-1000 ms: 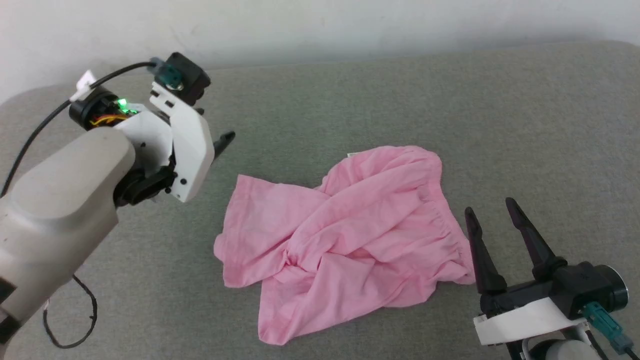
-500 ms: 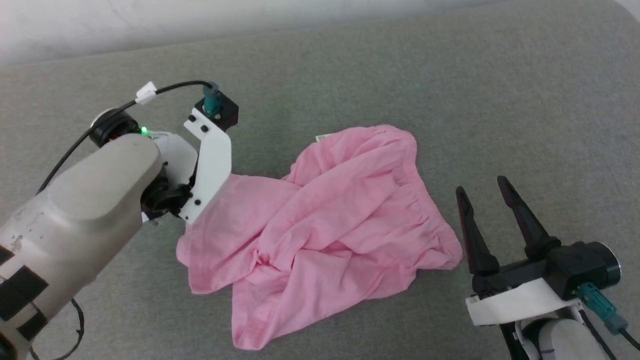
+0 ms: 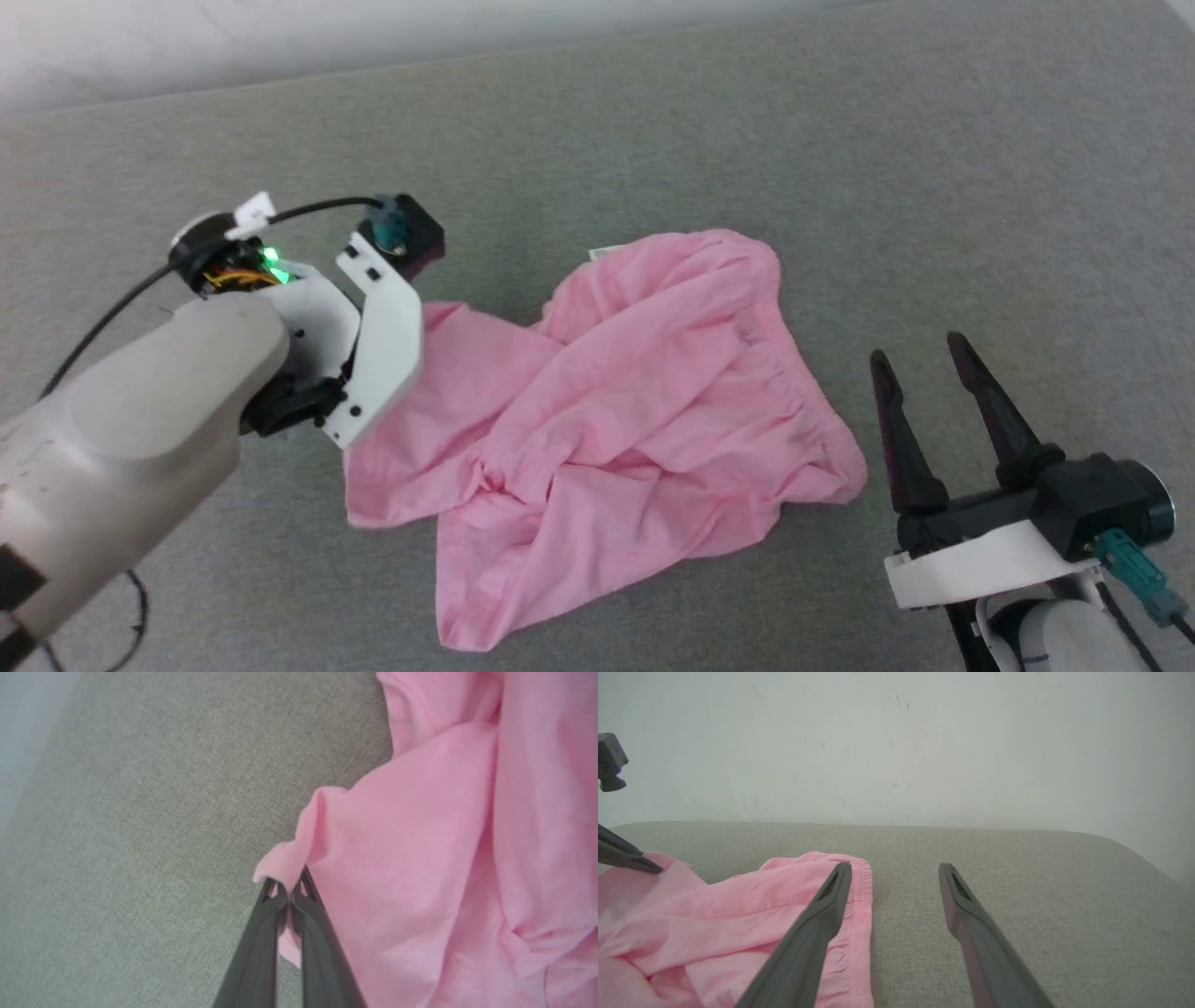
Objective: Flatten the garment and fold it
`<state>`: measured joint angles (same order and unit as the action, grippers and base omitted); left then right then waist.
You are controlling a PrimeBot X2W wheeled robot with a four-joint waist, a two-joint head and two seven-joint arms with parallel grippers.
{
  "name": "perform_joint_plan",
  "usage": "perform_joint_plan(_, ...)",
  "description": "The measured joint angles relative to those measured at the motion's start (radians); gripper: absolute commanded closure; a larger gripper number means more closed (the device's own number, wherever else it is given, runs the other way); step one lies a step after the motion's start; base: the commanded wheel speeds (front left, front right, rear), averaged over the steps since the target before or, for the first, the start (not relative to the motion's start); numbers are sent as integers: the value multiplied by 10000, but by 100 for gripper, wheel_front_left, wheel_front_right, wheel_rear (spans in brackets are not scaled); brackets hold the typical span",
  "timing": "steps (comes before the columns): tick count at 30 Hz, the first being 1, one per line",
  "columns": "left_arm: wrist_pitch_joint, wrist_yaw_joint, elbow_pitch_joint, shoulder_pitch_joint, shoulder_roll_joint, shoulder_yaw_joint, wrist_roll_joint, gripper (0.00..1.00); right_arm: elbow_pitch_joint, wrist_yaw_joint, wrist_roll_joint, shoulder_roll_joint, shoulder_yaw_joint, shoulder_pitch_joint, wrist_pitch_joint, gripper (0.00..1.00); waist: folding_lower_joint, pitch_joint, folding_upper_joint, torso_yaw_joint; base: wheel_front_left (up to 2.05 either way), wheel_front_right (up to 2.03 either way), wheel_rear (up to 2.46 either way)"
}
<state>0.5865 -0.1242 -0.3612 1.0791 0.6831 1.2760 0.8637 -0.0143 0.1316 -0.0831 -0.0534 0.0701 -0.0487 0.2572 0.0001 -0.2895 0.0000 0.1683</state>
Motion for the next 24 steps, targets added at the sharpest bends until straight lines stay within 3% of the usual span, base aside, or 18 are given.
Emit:
perform_joint_plan(5, -1749, 29, 686, 20, 861, -105, -362, 100, 0, 0, 2, 2, -65, 360, 0, 0, -1, 352, 0, -484, 0, 0, 0)
perform_joint_plan(12, -2899, 1743, 2750, -2057, 1996, -142, -472, 100, -13, 0, 6, 2, -96, 644, 0, 0, -2, 774, 0, -1244, 0, 0, 0)
perform_joint_plan(15, -3216, 2257, 3116, -3350, 1996, -88, -265, 100, 0, 0, 25, 4, -88, 712, 0, 0, -2, 895, 0, -1511, 0, 0, 0)
perform_joint_plan(20, -3636, 2449, 2836, -4777, 1547, -23, -82, 100, 56, 0, 61, 2, -58, 753, 0, 0, -2, 1080, 0, -1758, 0, 0, 0)
perform_joint_plan(21, -3731, 2470, 2740, -4900, 1413, -8, -81, 93, 67, 0, 61, -6, -73, 762, 0, 0, -2, 1116, 0, -1785, 0, 0, 0)
perform_joint_plan(22, -3841, 2499, 2631, -4969, 1292, -12, -105, 16, 79, 0, 61, -13, -79, 769, 0, 0, -2, 1155, 0, -1809, 0, 0, 0)
perform_joint_plan(23, -3985, 2527, 2516, -5000, 1198, -21, -113, 0, 84, 0, 63, -35, -82, 773, 0, 0, -2, 1196, 0, -1834, 0, 0, 0)
perform_joint_plan(24, -4161, 2589, 2429, -5036, 1127, -69, -100, 0, 90, 0, 63, -81, -79, 773, 0, 0, -2, 1239, 0, -1856, 0, 0, 0)
